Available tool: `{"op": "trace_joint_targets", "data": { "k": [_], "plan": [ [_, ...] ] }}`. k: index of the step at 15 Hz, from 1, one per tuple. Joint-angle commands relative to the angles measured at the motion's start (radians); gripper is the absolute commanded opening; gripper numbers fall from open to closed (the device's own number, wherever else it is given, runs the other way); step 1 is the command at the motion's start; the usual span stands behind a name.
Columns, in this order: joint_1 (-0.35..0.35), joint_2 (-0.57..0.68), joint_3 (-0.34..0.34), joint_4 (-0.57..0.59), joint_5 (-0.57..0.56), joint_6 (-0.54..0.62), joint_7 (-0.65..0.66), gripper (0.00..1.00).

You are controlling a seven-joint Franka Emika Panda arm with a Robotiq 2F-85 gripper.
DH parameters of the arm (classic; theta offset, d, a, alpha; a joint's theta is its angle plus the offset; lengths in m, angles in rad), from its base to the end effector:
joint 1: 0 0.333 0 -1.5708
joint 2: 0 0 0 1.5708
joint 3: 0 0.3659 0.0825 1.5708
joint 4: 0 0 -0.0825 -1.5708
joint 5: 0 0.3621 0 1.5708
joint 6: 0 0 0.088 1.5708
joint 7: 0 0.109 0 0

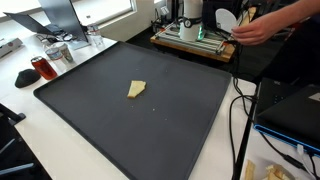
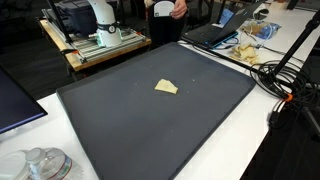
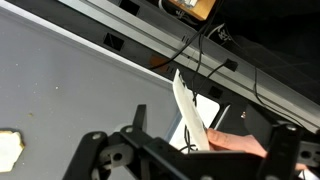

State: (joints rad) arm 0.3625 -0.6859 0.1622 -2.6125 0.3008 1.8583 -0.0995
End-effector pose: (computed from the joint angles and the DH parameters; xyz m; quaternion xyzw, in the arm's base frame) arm 0.2306 0.1692 0.5031 -0.9657 -0.2405 0.0514 0.0828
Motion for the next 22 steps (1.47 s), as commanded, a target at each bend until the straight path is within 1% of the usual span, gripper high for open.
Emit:
{"op": "trace_joint_targets", "data": {
  "k": [1,7,8,9,17,19,21,22],
  "plan": [
    [0.003,0.019,-0.009,0.022,0.028,0.036,-0.07,1.0],
    [0.013,0.023,-0.037,0.026,0.029,0.034,-0.181,1.0],
    [0.014,0.027,-0.037,0.025,0.029,0.041,-0.193,0.84],
    [0.014,0.028,-0.036,0.027,0.028,0.042,-0.2,0.73],
    [0.02,0.038,-0.028,0.026,0.025,0.063,-0.215,0.16],
    [0.018,0.043,-0.03,0.029,0.021,0.06,-0.219,0.04],
    [0.017,0.046,-0.031,0.031,0.018,0.059,-0.222,0.0],
    [0.016,0.047,-0.031,0.032,0.016,0.058,-0.223,0.0]
  ]
}}
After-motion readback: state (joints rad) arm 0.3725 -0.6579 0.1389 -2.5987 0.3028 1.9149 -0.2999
